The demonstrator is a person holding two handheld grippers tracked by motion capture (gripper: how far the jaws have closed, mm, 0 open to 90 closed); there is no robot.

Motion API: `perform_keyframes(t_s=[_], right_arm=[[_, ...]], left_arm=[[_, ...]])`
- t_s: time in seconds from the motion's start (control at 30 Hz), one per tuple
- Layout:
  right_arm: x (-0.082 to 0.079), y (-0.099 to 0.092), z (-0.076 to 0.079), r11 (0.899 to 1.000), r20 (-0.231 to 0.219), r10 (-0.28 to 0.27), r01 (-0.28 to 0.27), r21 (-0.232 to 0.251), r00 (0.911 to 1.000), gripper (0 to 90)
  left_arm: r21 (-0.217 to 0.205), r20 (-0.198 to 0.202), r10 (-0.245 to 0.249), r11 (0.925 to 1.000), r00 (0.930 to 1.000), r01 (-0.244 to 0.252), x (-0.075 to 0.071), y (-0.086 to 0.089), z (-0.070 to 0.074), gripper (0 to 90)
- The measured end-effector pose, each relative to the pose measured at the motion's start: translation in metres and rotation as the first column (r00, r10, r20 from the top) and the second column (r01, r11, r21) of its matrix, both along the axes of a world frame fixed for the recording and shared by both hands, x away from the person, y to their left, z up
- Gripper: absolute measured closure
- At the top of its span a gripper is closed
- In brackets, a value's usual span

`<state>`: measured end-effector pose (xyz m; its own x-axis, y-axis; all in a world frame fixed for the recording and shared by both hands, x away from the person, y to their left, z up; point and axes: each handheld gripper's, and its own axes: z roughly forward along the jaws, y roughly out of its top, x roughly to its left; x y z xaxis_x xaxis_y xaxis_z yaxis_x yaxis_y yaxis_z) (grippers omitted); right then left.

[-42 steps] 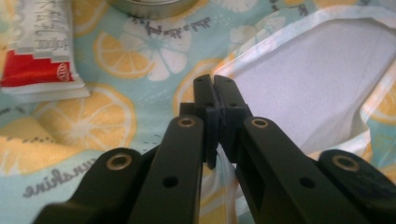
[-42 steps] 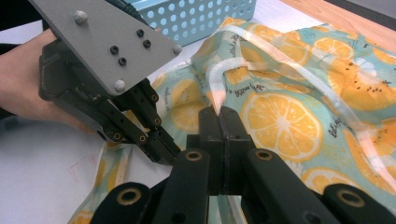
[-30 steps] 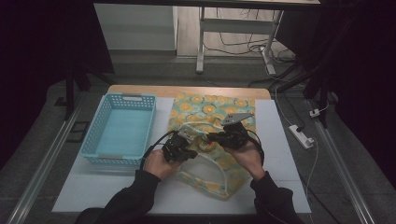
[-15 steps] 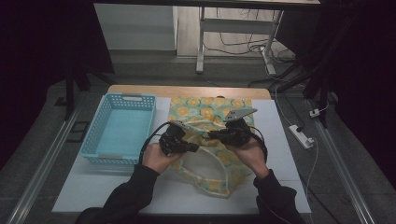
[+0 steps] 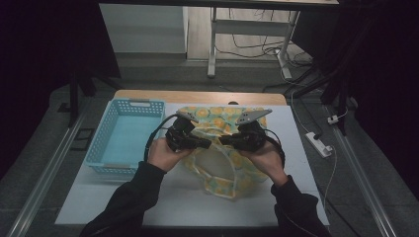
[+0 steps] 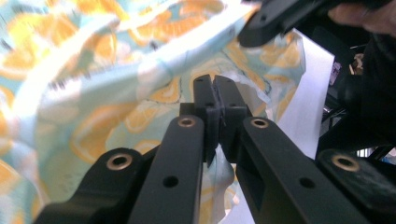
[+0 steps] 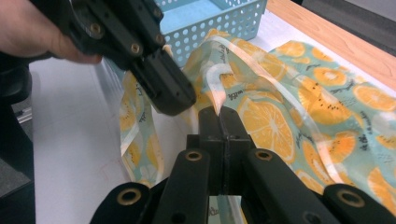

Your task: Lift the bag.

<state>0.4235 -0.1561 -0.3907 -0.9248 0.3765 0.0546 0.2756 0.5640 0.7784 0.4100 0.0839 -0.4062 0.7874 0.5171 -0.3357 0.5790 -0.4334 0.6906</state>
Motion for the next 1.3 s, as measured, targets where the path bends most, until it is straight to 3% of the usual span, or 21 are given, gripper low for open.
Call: perform_keyframes(t_s=[0.23, 0.5, 0.83, 1.3], right_arm=[[0.001, 0.001, 0.014, 1.0, -0.011, 0.007, -0.007, 0.017, 0.9999, 90.0], [0.004, 0.003, 0.038, 0.999, 0.004, 0.011, -0.012, 0.037, 0.9999, 90.0], [0.004, 0.007, 0.073, 0.998, 0.045, 0.014, -0.017, 0.065, 0.9989, 90.0], [0.013, 0.004, 0.122, 0.99, 0.072, -0.001, -0.009, 0.137, 0.9974, 90.0]], left_arm=[[-0.045, -0.006, -0.01, 0.9989, 0.9999, 0.01, 0.009, 0.005, 0.025, 89.1], [-0.083, 0.015, -0.002, 0.9966, 0.9999, 0.003, 0.019, 0.007, 0.054, 89.2], [-0.088, 0.082, 0.01, 0.9962, 0.9966, -0.003, 0.027, 0.011, 0.098, 89.2], [-0.167, 0.157, 0.071, 0.985, 0.985, -0.044, 0.031, 0.013, 0.14, 89.2]])
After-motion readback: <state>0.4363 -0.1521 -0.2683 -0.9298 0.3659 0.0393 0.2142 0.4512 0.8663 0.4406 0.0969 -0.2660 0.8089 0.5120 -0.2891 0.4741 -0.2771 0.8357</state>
